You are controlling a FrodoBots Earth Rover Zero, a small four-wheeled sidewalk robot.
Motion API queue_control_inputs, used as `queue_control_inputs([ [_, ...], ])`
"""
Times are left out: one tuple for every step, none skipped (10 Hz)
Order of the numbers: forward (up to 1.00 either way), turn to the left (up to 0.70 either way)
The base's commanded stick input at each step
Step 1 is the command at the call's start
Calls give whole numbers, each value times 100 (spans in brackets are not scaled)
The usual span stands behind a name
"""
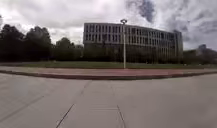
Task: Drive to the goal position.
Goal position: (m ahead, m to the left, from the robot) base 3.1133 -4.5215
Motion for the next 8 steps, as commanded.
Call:
queue_control_inputs([
  [100,-40],
  [100,-40],
  [100,-40],
  [100,-40],
  [100,-40],
  [100,-40],
  [100,-40],
  [100,-40],
])
